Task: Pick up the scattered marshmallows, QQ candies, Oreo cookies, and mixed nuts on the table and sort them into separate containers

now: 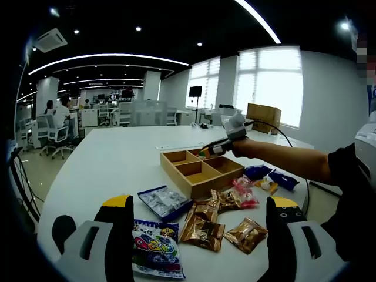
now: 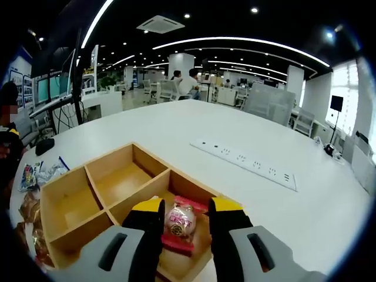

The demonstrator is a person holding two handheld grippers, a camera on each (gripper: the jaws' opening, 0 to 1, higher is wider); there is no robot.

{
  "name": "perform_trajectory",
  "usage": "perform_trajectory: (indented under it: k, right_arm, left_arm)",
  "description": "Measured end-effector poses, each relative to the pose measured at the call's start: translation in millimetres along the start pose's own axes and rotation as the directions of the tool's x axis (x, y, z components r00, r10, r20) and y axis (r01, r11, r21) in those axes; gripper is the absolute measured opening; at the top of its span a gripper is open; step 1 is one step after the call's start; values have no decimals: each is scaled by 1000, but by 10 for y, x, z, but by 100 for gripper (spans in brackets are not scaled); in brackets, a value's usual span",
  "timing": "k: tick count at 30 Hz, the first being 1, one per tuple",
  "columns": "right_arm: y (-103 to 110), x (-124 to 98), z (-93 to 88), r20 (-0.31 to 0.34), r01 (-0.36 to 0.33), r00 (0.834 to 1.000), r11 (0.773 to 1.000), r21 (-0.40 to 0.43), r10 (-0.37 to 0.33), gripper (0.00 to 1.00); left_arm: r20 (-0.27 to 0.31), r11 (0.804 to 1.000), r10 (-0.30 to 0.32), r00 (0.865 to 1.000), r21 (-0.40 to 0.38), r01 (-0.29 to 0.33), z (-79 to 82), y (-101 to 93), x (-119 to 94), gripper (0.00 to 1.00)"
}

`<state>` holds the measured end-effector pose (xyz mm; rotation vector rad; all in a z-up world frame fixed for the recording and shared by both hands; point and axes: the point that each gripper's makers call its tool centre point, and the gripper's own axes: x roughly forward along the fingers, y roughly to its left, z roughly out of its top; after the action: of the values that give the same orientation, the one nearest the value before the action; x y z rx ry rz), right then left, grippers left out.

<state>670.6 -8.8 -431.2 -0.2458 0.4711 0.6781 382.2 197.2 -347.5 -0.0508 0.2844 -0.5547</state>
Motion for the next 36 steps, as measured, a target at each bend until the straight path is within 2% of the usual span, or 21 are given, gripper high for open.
perform_trajectory:
  k: [9,13,21,36]
  right_arm:
    - [-31,6,38,14,15,1000,1000,18,-15,43]
    - [-15,-1,24,10,14,1000,999,44,-14,58]
    - [-27,-52,-22,16,19,1000,997,78,-20,76]
    - [-47,-108,-50,13,20,1000,994,106,-22,90]
  left_arm:
    - [0,1000,-2,1000,-1,2,-3,-9,6,97]
    - [-2,1000,-1,1000,0,1,-10,-14,7,97]
    - [-4,1000,-5,1000,9,5,12,-68,11,97]
    - [-3,1000,-4,1000,6,4,0,-64,12,97]
